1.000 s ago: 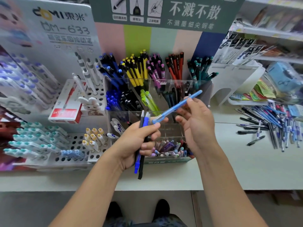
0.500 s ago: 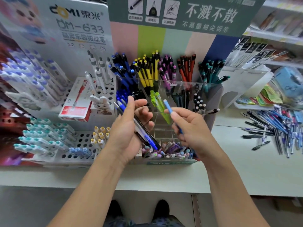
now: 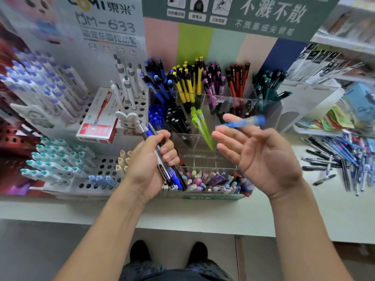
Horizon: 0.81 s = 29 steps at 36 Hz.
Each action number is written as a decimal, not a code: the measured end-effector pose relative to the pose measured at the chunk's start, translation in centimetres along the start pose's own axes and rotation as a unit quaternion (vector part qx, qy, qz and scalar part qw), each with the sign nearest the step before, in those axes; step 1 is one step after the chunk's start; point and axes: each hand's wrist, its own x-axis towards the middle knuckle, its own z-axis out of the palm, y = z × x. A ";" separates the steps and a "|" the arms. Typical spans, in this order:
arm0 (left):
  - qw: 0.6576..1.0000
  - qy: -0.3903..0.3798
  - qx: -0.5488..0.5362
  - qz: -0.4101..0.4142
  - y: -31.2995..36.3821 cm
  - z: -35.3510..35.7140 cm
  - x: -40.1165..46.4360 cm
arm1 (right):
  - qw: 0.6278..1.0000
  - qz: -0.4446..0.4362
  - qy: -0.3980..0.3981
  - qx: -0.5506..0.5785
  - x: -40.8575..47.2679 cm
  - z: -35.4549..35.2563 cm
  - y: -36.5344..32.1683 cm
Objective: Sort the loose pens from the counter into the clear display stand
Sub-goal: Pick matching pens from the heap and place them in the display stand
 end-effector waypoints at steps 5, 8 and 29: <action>0.999 0.029 0.020 0.037 0.2 -0.9 -0.2 | 0.986 -0.018 0.109 -0.123 1.7 -1.1 4.2; 0.996 0.050 0.053 0.060 0.0 -1.0 -0.5 | 0.952 -0.011 0.171 -0.253 3.4 -2.2 6.3; 0.990 0.135 -0.010 0.033 -1.1 -1.3 -0.4 | 0.764 -0.106 0.206 -0.602 3.8 -0.7 6.6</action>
